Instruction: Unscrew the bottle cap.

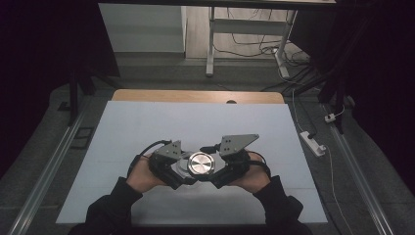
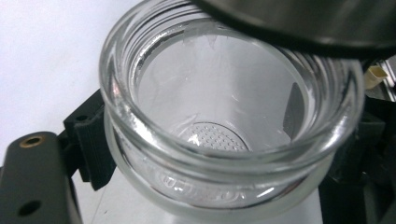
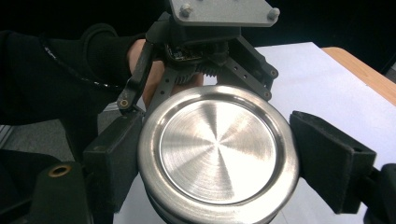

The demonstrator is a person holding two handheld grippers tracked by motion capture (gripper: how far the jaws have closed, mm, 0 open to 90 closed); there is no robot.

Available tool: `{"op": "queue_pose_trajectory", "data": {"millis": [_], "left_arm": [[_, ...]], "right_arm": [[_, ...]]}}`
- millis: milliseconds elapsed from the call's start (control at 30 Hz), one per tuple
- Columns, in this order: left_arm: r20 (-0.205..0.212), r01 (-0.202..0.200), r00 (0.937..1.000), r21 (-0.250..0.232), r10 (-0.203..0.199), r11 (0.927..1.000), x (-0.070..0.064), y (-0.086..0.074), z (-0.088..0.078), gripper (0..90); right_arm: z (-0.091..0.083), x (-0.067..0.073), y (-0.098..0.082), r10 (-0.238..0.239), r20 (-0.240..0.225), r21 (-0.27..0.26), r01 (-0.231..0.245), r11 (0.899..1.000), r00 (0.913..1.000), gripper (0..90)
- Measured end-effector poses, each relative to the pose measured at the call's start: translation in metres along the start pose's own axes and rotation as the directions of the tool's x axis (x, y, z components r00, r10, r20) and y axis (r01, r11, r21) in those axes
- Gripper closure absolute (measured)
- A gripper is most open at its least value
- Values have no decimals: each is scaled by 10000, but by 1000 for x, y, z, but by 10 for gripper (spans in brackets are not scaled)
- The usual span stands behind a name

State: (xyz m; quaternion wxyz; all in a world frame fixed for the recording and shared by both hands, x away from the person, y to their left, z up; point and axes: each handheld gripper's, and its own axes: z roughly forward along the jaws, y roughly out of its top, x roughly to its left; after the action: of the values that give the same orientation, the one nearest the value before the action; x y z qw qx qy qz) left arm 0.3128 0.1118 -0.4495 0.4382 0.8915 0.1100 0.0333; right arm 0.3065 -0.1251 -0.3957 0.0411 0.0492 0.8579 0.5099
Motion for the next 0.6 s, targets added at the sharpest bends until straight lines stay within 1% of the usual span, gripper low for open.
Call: {"op": "queue_pose_trajectory", "data": {"millis": [33, 167, 267, 300, 467, 500, 567, 600], "left_arm": [[-30, 78, 10000, 5, -78, 10000, 1, 0, 0, 158], [-186, 160, 9997, 29, -160, 9999, 3, -2, -1, 158], [-322, 329, 9989, -12, -329, 9995, 6, -4, -2, 158], [-449, 411, 9981, 5, -411, 9992, 7, -5, -3, 158], [-653, 585, 9962, -6, -584, 9983, 11, -7, -6, 158], [-772, 695, 9946, -15, -694, 9976, 13, -9, -6, 158], [-831, 749, 9937, -4, -746, 9972, 14, -9, -7, 158], [-950, 882, 9915, -66, -884, 9961, 15, -10, -8, 158]], "right_arm": [[-1, 0, 0, 13, 20, -3, -13, 10000, 10000, 200], [-3, 0, 0, 34, 85, -98, -33, 9999, 10000, 200], [-5, 0, -1, 149, 188, -155, -146, 9998, 9997, 199], [-6, 0, -1, 172, 243, -157, -169, 9997, 9996, 199], [-7, -1, -3, 294, 424, -153, -288, 9995, 9987, 200], [-7, -1, -4, 319, 460, -162, -312, 9994, 9984, 199], [-7, 1, -4, 350, 518, -159, -342, 9993, 9980, 199], [-7, 1, -4, 338, 544, -161, -329, 9993, 9980, 199]]}}
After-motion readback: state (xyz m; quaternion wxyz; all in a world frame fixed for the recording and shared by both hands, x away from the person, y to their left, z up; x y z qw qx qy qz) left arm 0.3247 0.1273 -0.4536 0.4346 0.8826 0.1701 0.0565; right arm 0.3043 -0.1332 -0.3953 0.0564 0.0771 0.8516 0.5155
